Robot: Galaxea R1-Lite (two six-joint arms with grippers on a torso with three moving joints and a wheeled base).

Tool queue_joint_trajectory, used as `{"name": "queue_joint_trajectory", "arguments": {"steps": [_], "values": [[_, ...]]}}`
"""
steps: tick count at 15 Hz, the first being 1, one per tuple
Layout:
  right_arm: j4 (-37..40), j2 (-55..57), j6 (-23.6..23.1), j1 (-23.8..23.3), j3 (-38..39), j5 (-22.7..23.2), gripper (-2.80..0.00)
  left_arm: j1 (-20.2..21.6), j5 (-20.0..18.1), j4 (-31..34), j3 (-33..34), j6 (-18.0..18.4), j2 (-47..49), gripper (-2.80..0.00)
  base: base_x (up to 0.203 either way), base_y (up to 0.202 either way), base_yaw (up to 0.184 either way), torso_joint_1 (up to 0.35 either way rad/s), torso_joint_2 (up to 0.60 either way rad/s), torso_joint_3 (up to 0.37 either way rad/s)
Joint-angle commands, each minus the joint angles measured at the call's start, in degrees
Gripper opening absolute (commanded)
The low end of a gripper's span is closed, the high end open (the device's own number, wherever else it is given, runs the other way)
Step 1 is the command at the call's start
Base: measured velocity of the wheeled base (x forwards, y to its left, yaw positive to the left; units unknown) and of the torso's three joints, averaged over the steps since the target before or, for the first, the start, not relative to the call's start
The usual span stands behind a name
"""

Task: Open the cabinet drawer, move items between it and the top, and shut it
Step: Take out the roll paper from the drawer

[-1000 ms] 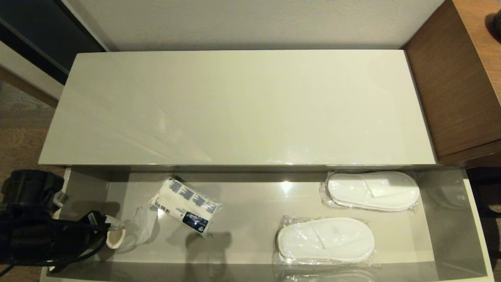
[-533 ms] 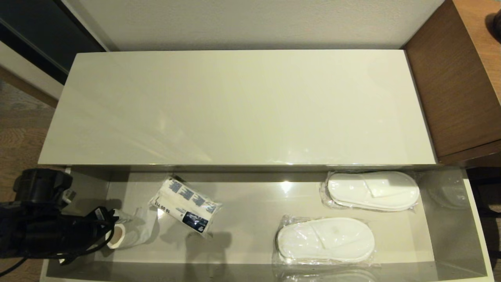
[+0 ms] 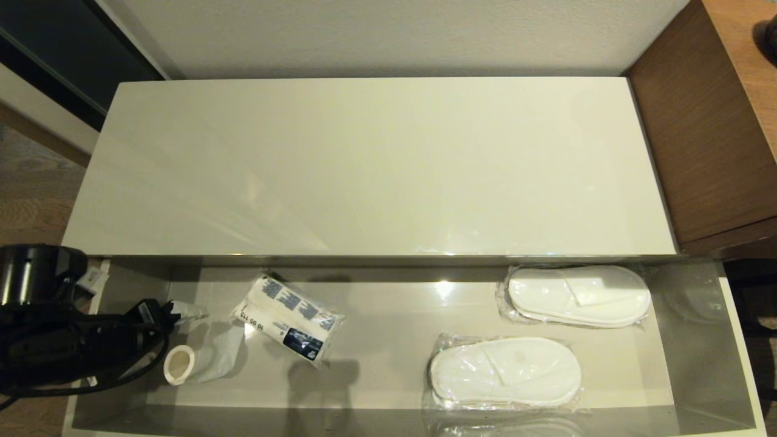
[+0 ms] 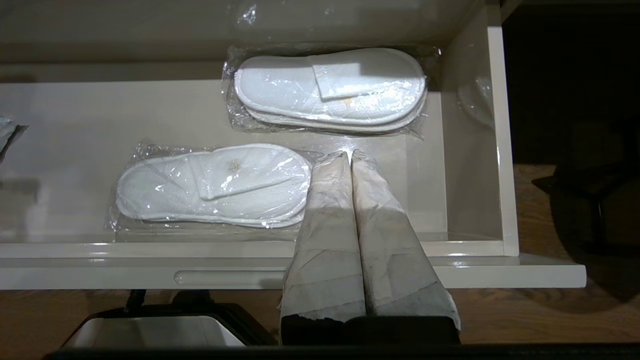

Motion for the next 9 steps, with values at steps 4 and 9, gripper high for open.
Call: {"name": "queue_joint_trajectory", "arguments": {"steps": [4,9], "values": [[0.0,0.0,0.0,0.0,0.0,0.0,-2.80,0.1,0.0,0.0,-1.8,-0.4,-0.1,0.00,0.000,0.000,0.000,0.000,0.00,0.000],[0.1,0.0,0.0,0.0,0.0,0.0,-2.80,1.5,0.2,0.0,-3.2,-0.3,0.6,0.00,0.000,0.000,0.000,0.000,0.00,0.000]]}}
